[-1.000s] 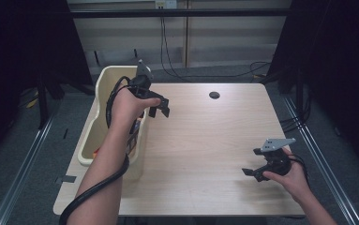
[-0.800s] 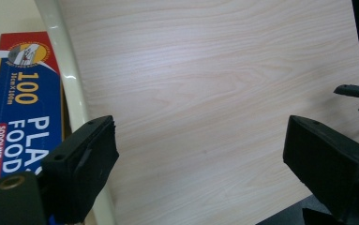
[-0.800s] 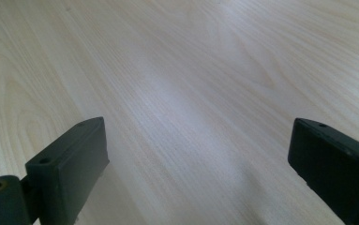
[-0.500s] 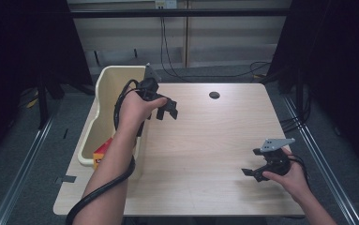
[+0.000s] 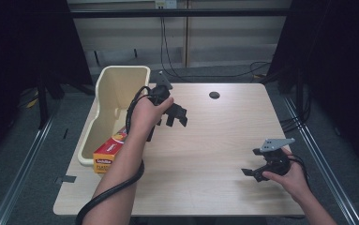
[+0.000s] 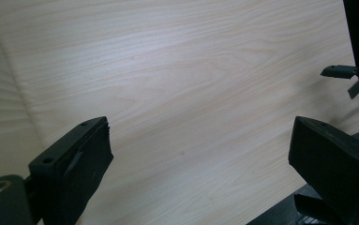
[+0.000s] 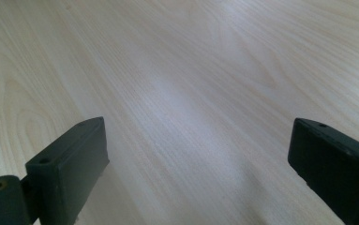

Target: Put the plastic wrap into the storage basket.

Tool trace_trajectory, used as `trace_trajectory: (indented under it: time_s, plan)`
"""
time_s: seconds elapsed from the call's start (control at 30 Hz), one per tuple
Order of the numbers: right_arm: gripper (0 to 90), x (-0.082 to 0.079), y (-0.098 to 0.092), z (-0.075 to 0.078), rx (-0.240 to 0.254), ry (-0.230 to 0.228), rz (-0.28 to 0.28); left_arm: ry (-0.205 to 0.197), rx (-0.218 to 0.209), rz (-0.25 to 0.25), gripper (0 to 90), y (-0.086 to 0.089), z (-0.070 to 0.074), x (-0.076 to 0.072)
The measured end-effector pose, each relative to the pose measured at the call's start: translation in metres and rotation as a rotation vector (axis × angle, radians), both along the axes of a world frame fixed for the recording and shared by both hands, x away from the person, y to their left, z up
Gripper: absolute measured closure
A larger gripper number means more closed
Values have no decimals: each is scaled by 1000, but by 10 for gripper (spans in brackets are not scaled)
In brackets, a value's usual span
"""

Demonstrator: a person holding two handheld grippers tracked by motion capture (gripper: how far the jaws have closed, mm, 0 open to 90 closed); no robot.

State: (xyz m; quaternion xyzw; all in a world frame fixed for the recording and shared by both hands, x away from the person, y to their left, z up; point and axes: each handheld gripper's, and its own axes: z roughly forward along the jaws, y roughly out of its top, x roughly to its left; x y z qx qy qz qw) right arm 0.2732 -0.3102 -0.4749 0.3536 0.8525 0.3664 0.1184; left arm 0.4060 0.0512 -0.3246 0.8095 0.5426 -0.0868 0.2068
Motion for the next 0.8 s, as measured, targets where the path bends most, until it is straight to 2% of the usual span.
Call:
trace_trajectory:
  time_s: [0.27, 0.43, 0.8]
  plan:
    - [52, 0, 0, 0, 1, -1, 2, 6, -1, -23, 61, -7, -12, -2]
    - [52, 0, 0, 0, 0, -2, 4, -7, -8, -29, 63, -11, -18, -4]
    - [51, 0, 1, -1, -2, -2, 9, 5, -14, -43, 64, -14, -33, -7]
